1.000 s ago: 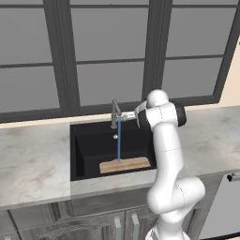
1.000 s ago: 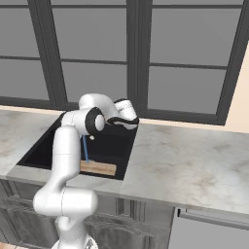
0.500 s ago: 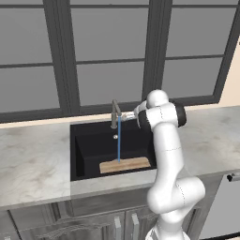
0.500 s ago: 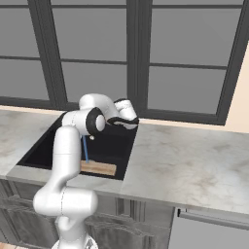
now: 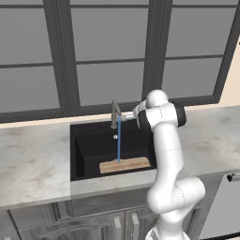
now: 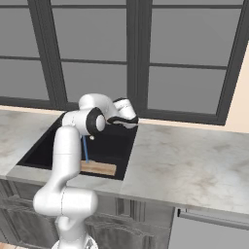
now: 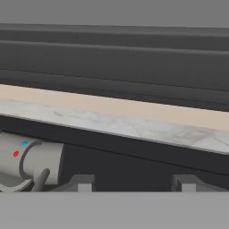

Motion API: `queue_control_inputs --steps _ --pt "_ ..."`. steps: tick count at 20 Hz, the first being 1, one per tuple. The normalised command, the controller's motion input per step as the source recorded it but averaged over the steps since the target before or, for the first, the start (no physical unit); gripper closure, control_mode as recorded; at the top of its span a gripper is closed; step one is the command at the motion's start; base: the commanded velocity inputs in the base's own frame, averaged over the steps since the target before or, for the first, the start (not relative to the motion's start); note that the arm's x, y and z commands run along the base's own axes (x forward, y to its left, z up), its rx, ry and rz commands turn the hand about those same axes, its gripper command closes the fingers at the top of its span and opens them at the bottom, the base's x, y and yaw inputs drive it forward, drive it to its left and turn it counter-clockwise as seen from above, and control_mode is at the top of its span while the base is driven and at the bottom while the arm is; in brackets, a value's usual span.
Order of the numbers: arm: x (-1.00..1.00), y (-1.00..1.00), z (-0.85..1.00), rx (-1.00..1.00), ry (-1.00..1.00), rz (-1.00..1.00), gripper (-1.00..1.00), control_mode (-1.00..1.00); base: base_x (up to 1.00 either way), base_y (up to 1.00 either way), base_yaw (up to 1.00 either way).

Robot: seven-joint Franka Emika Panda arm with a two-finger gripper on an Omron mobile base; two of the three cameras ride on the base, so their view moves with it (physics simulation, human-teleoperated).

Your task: Turn on the sink faucet with hot water and rinse the cutting board for ten seconds, then turn off the faucet. Push the cutting board to reach the water if necessary.

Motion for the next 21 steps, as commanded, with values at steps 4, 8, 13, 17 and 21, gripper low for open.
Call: queue_control_inputs --steps 4,8,13,17,21 --pt "0.08 0.63 -0.16 -0.02 0.0 0.0 -1.0 -1.0 0.0 0.0 0.0" --pt "0.07 0.63 -0.16 -0.02 0.0 0.0 -1.0 -1.0 0.0 0.0 0.0" --pt "0.07 0.62 -0.18 -0.02 0.0 0.0 -1.0 -1.0 0.0 0.0 0.0" --pt "0.09 0.65 -0.18 -0.03 0.0 0.0 -1.0 -1.0 0.0 0.0 0.0" --pt "0.06 0.62 -0.17 -0.02 0.0 0.0 -1.0 -1.0 0.0 0.0 0.0"
